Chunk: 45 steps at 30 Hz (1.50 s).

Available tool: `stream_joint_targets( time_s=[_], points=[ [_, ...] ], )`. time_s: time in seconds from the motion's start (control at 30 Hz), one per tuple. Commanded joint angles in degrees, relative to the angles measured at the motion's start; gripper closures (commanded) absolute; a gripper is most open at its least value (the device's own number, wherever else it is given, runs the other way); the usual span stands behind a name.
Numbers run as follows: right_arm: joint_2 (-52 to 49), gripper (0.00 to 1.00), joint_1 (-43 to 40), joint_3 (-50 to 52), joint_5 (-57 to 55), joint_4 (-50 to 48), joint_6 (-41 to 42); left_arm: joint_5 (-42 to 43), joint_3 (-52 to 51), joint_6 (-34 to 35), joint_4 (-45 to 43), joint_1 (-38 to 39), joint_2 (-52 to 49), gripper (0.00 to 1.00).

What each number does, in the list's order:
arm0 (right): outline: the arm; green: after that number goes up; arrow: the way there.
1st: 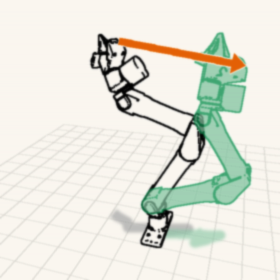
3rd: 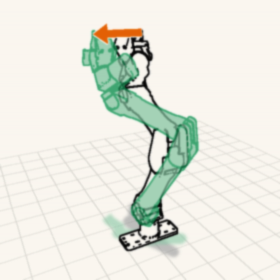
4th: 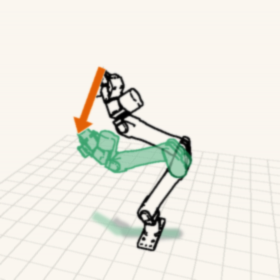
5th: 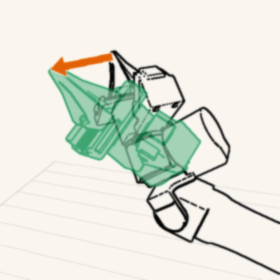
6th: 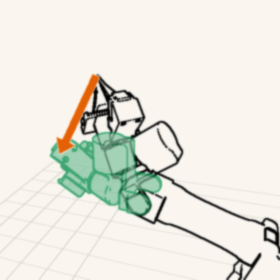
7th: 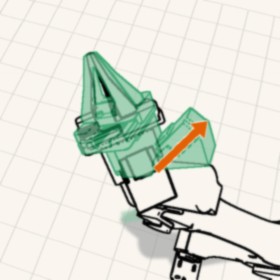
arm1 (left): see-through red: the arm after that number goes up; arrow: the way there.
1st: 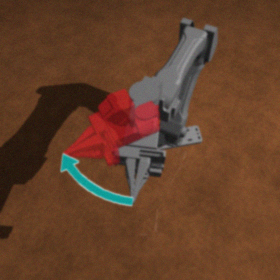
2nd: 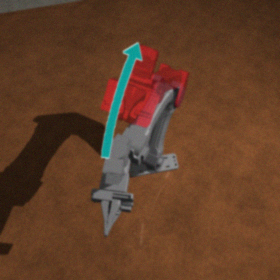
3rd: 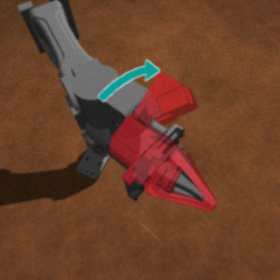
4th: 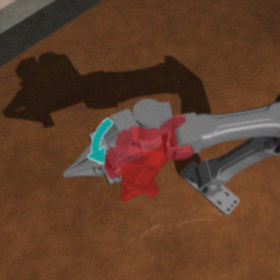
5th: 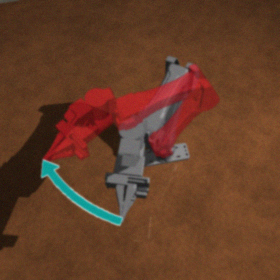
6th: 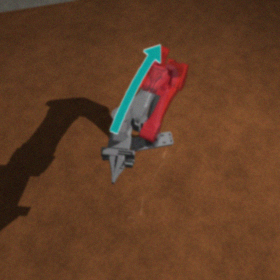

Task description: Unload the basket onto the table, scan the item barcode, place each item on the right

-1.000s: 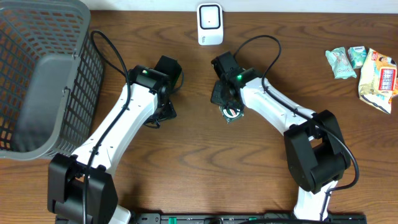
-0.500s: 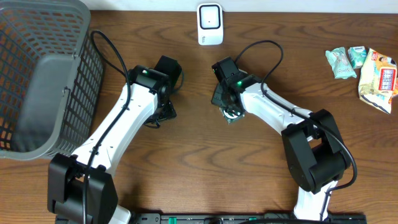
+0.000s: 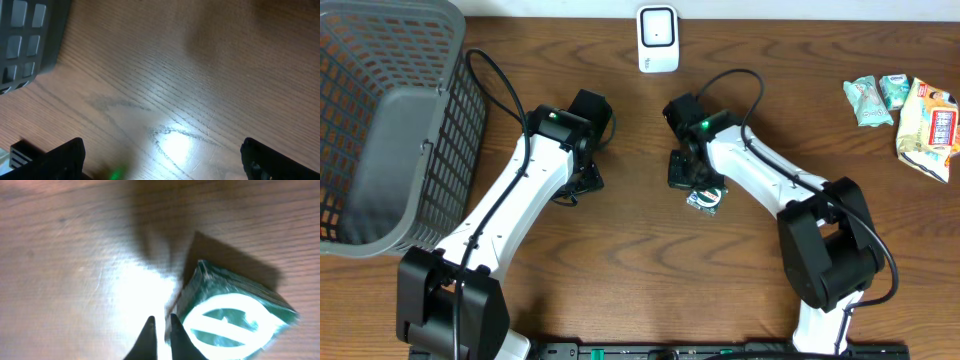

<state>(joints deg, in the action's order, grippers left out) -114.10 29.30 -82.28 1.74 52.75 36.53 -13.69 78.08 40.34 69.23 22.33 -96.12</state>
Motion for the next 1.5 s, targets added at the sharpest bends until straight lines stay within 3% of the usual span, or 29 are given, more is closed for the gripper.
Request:
stream_joint_targets(
  time_s=[0.0, 0.1, 0.2, 0.23, 0.43, 0.47, 0.53, 0.57, 0.6, 0.63, 0.87, 1.13, 1.3, 1.47],
  points=[
    [3.19, 0.87, -0.72, -2.12, -0.94, 2.23, -4.5, -0.94, -0.31, 0.48, 0.35, -0.13, 0.31, 0.02],
    [3.28, 0.51, -1.75, -2.12, -5.29, 4.85, -4.39, -0.94, -0.31, 0.48, 0.35, -0.13, 0.31, 0.02],
    [3.21, 0.07, -2.73, -2.08, -5.42, 6.58, -2.95, -0.94, -0.31, 0.48, 0.35, -0.13, 0.31, 0.02],
    [3.21, 0.01, -2.75, -2.08, -5.42, 7.08, -2.25, -0.94, -0.31, 0.48, 0.35, -0.13, 0.31, 0.02],
    [3.21, 0.01, -2.32, -2.03, -3.08, 8.5, -2.67, -0.94, -0.31, 0.48, 0.35, -0.13, 0.31, 0.02],
    [3.21, 0.06, -2.21, -2.03, -2.62, 8.96, -3.37, -0.94, -0.31, 0.5, 0.35, -0.13, 0.31, 0.02],
    [3.19, 0.27, -2.1, -1.99, -3.1, 9.01, -3.17, -0.94, -0.31, 0.5, 0.35, -0.13, 0.31, 0.02],
    [3.19, 0.28, -2.1, -1.97, -3.23, 9.01, -2.1, -0.94, -0.31, 0.5, 0.35, -0.13, 0.31, 0.02],
    [3.19, 0.2, -2.1, -1.97, -3.39, 9.09, -0.24, -0.94, -0.31, 0.48, 0.35, -0.13, 0.31, 0.02],
    [3.19, 0.01, -2.12, -1.92, -3.52, 9.49, 2.23, -0.94, -0.31, 0.48, 0.35, -0.13, 0.31, 0.02],
    [3.19, 0.01, -2.1, -1.36, -6.29, 11.58, 16.17, -0.94, -0.31, 0.5, 0.35, -0.13, 0.31, 0.02],
    [3.17, 0.01, -2.1, 4.96, -6.32, 5.09, 16.17, -0.94, -0.31, 0.48, 0.35, -0.13, 0.31, 0.02],
    [3.17, 0.11, -2.54, 9.25, -5.75, -0.24, 16.2, -0.94, -0.31, 0.5, 0.35, -0.13, 0.31, 0.02],
    [3.17, 0.11, -3.13, 13.05, -2.56, -5.2, 16.15, -0.94, -0.31, 0.5, 0.35, -0.13, 0.31, 0.02]
  ],
)
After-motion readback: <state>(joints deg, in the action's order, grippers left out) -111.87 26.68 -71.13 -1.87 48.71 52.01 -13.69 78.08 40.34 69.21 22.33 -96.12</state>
